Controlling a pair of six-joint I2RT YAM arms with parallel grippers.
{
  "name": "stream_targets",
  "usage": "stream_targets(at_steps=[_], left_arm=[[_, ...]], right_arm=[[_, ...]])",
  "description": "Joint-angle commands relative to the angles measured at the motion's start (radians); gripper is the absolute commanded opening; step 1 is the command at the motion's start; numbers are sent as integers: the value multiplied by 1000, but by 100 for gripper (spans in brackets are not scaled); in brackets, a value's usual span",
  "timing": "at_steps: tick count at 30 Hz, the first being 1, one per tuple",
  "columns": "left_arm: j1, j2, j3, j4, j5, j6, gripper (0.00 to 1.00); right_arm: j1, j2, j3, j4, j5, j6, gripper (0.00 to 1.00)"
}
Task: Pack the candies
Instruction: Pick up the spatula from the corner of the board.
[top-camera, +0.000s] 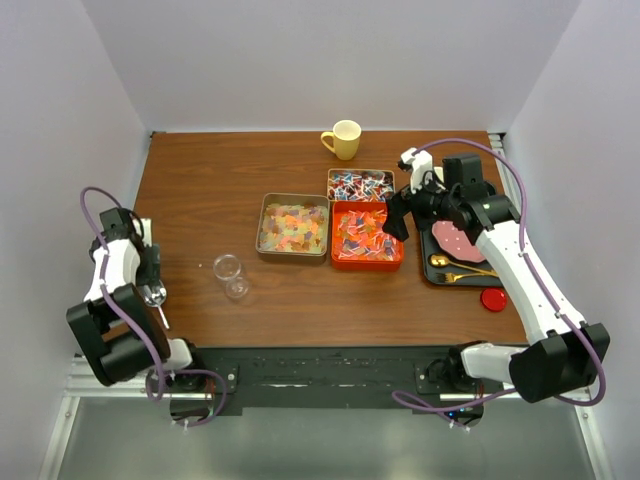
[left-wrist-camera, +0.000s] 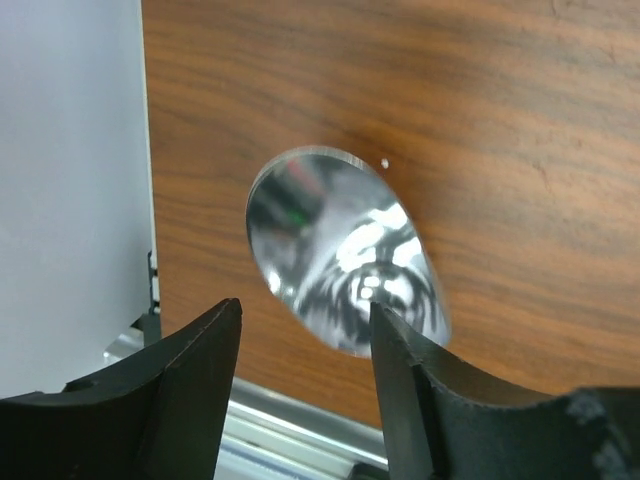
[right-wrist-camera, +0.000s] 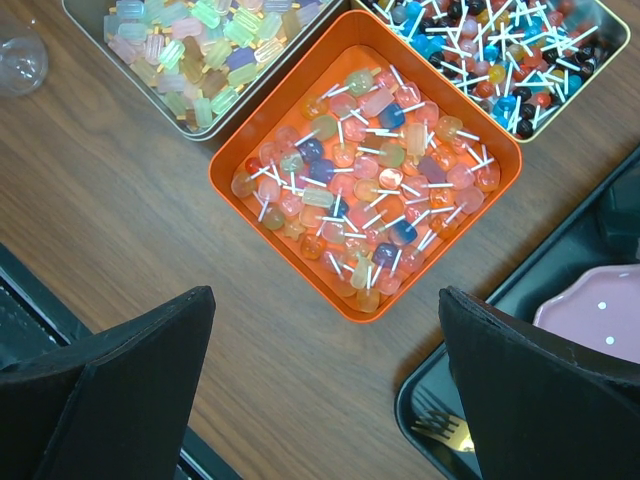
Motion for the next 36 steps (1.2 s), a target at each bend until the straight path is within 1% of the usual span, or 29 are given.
stream_targets(at_steps=[1,3,4,6,7,8,9,11,12,15,17,18,19,20,21,22,23,24,25,26,28,29,30,31,32,33,34,35,36], left_arm=[[8,60,-4,83,9,9,56],[7,78,-10,93,17,14,51],[7,84,-12,95,23,17,45],[7,95,-12,95,29,20,38],[7,100,-12,92,37,21,29],[7,103,-12,90,37,21,26],[8,104,-12,89,37,20,17],[8,115,-15,86,40,21,7],[8,120,-12,81,35,23,0],[8,138,-6,66,40,21,0],[7,135,28,46,47,23,0],[5,133,52,0,69,20,0],[7,130,127,-33,84,-8,0],[7,124,169,-66,109,-19,0],[4,123,218,-131,162,-34,0],[2,118,329,-165,181,-69,0],[-9,118,388,-192,207,-89,0],[-16,121,448,-236,245,-106,0],[-24,135,570,-258,261,-143,0],[-39,143,629,-276,279,-164,0],[-50,158,762,-302,349,-227,0],[-55,158,787,-302,391,-242,0],[-56,153,801,-278,494,-265,0],[-56,140,806,-259,553,-313,0],[-59,127,794,-197,616,-338,0],[-65,115,777,-158,712,-400,0],[-78,94,748,-117,731,-437,0],[-120,84,738,-42,741,-468,0],[-150,81,732,-7,752,-511,0]], right_arm=[[7,-14,37,-9,-7,12,97],[7,-12,41,-12,0,9,97],[7,-12,41,-13,0,9,97],[7,-10,44,-15,3,7,97],[7,-7,44,-15,5,7,97],[7,-7,43,-13,5,7,97],[7,-7,41,-15,3,9,97],[7,-4,41,-12,3,10,97],[5,-4,40,-10,3,12,97],[7,0,37,-4,6,13,97],[7,3,41,-2,6,13,97],[5,2,43,-2,8,9,97],[5,2,44,-2,6,4,97],[7,0,52,-1,8,-5,97],[7,0,55,5,8,-8,97],[7,-3,57,23,8,-14,97],[8,-10,57,40,22,-22,97],[19,-16,54,62,43,-25,97],[31,-24,52,109,71,-34,97],[48,-38,41,138,144,-60,97],[100,-52,31,218,204,-96,97],[116,-56,23,244,239,-122,97],[133,-63,23,267,288,-128,97],[136,-63,23,310,302,-131,97],[137,-66,27,329,306,-131,96],[140,-61,34,341,289,-134,96],[145,-58,43,353,277,-137,96],[151,-55,64,358,266,-145,95],[171,-44,76,363,235,-149,94]])
